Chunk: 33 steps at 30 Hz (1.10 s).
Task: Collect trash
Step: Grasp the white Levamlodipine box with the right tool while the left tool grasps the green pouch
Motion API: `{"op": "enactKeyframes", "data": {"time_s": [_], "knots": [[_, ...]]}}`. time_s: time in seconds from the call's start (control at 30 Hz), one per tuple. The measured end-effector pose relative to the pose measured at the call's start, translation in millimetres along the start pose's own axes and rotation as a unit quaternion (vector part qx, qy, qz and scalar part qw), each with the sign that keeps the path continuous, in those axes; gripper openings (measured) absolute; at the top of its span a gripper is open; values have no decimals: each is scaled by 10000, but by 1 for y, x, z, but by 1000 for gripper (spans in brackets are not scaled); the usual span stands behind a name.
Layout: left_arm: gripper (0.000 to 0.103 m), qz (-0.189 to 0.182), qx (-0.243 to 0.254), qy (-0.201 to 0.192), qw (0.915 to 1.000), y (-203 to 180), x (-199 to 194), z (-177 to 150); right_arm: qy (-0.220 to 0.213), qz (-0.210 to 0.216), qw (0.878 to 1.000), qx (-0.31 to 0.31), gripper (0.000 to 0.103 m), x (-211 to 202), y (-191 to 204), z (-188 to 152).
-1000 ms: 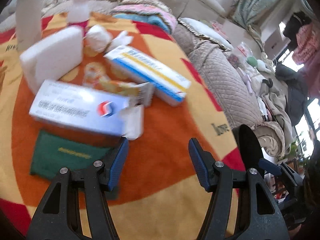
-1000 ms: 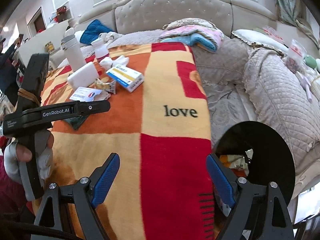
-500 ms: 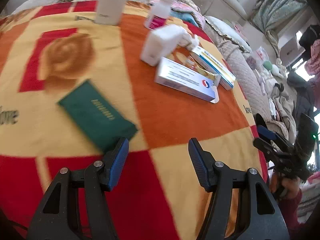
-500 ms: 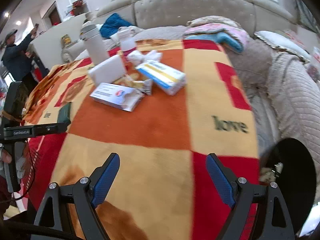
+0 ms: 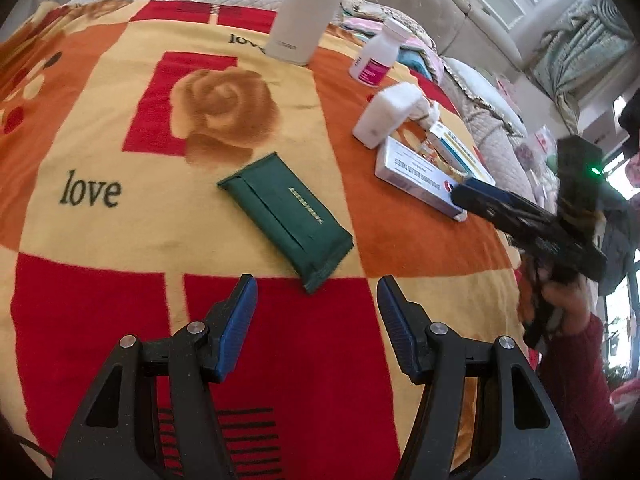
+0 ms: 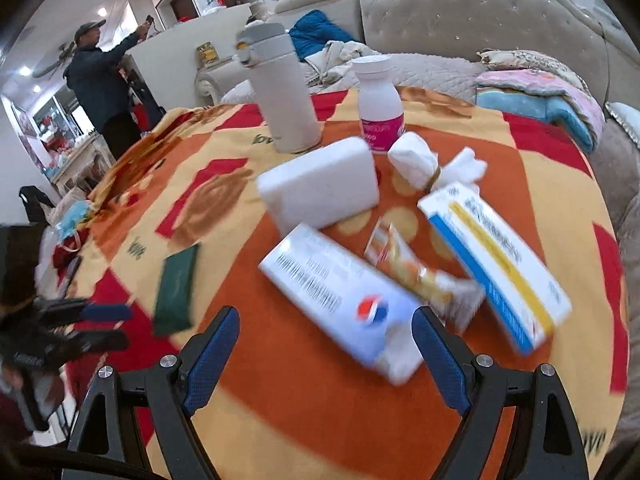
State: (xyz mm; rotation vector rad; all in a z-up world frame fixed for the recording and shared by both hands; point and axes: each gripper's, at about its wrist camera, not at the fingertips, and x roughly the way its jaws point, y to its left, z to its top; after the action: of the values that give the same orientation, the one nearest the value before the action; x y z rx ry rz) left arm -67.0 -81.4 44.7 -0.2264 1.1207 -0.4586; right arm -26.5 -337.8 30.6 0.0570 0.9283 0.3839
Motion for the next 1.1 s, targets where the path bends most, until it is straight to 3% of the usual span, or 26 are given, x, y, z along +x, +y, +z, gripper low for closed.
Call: {"op": "enactKeyframes", "data": {"time_s": [0.17, 0.3, 0.47, 0.63, 0.67, 0.77, 0.93, 1.0, 1.1], "knots": [[61, 42, -97, -102, 9999, 1, 1, 4, 148, -11, 9999, 41, 88, 16, -9, 7], [61, 80, -213, -103, 9997, 5, 8, 8, 400, 847, 9955, 109, 87, 1, 5, -8], [61, 91, -338, -101, 9993, 6, 10, 11, 61, 207, 9996, -190, 87, -11, 15, -10], [61, 204, -484, -184, 9985, 5, 10, 13, 171, 284, 9995, -2, 87, 16, 16, 2], [61, 273, -558, -216, 9978, 5, 11, 14, 187, 229, 9995, -97, 85, 23, 21, 4], [61, 453, -698, -309, 9961, 3, 19, 20, 223, -136, 9984, -498, 51, 38, 37, 3], [61, 967, -856, -410, 9908, -2, 39, 27, 151, -448, 9976, -513, 50, 24, 35, -16], [62, 1248, -686, -561, 9882, -12, 45, 29, 153, -521, 9980, -308, 50, 10, 25, -28], [76, 1423, -561, -586, 9865, -24, 56, 35, 154, -589, 9981, 14, 50, -12, 12, -48]]}}
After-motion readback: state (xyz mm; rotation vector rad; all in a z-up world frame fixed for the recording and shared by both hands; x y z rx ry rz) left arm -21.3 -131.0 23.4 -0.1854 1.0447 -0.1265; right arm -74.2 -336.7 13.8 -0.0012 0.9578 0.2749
